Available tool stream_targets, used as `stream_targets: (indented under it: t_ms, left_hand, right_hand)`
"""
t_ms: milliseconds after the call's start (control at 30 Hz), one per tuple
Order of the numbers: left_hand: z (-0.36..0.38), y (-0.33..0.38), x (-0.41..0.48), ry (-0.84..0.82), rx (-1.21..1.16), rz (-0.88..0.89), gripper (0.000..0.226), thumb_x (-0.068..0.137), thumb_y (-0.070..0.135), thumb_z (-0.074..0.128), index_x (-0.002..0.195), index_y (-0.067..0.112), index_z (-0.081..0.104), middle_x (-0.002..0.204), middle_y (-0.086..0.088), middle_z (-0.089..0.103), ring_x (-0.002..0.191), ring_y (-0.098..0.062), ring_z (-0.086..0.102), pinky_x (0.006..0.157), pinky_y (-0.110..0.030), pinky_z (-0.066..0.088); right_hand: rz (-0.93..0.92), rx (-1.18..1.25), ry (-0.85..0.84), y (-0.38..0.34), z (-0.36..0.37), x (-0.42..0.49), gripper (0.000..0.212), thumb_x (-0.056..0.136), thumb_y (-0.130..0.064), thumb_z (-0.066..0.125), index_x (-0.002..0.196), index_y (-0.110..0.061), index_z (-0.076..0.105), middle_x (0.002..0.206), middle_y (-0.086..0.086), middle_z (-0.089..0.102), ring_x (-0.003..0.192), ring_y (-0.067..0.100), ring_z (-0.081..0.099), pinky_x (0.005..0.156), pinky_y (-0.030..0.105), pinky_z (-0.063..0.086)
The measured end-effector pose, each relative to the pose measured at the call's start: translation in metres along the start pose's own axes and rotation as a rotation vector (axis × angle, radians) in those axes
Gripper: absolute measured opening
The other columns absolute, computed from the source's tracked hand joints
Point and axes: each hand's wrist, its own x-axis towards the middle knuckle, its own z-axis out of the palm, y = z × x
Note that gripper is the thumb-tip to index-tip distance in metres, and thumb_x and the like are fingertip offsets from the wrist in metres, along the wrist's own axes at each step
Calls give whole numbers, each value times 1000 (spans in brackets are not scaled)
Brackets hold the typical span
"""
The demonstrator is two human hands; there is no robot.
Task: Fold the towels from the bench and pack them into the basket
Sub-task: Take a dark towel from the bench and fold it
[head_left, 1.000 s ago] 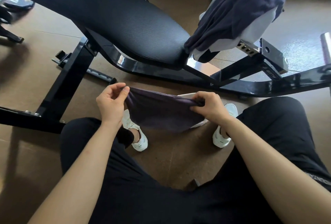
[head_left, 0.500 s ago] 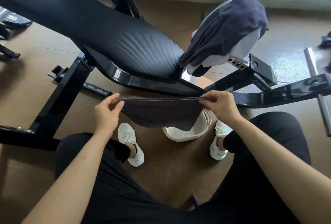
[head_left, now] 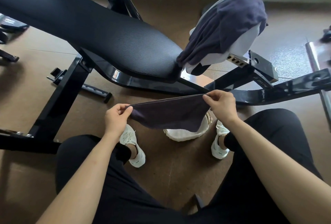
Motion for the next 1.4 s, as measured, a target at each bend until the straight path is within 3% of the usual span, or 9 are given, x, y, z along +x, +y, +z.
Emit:
stream_targets:
  t_ms: [100,167,300,400,633,1067,1167,1300,1400]
  left_hand:
    - [10,8,-9,18,-48,3,5,94,13,72,99,14,73,90,-4,73,84,-16,68,62,-11,51]
    - [15,14,-17,24,-69,0,6,93,13,72,98,11,73,90,-5,73,82,-15,67,58,-9,50]
    - [31,29,-35,-32,-213,-38,6,89,13,78,92,17,74,90,-8,77,85,-21,75,69,-27,60]
    - [48,41,-45,-120,-235,-24,9,87,15,80,93,21,76,90,-5,79,89,-24,77,78,-39,62]
    - [72,53,-72,-236,-246,-18,15,91,9,75,104,16,76,93,0,79,88,-10,76,74,-22,61]
    - [82,51,-75,-218,-168,80,18,90,13,76,105,22,75,96,6,78,92,-8,74,81,-28,62]
    - [79,51,-77,-226,-171,101,20,91,9,74,107,21,75,98,5,78,93,-7,74,81,-27,62]
    - [77,52,-77,-300,-338,19,29,97,-4,57,115,10,74,103,-3,79,99,-17,76,81,-26,61]
    - [76,51,-79,-350,-306,59,38,96,-10,52,121,9,73,109,2,78,105,-14,74,85,-24,60]
  right_hand:
    - [40,69,56,-3,2,-5,7,89,-26,77,92,-20,78,81,-5,74,77,14,71,78,44,63]
    - [49,114,81,-7,6,-11,8,87,-25,79,92,-19,78,81,-5,75,78,13,72,79,40,63]
    - [-8,179,52,-19,14,-27,4,87,-22,79,91,-22,78,82,-10,75,80,5,71,79,21,58]
    - [-58,172,-37,-28,19,-33,8,91,-20,76,94,-27,77,85,-15,75,83,-2,70,79,18,57]
    - [-80,115,-198,-31,34,-48,12,92,-22,73,104,-24,78,91,-14,76,89,1,71,83,27,60]
    - [-190,72,-228,-30,53,-59,20,93,-16,72,113,-15,77,104,-5,76,97,6,71,88,33,61]
    - [-230,68,-227,-29,54,-60,22,93,-17,73,114,-15,77,105,-4,75,96,7,71,85,32,61]
    - [-278,8,-238,-29,56,-60,37,83,-26,84,118,-15,74,106,-4,70,92,7,69,80,21,59]
    - [-305,-45,-175,-27,56,-60,36,80,-28,86,112,-17,74,102,-5,70,91,6,67,79,18,56]
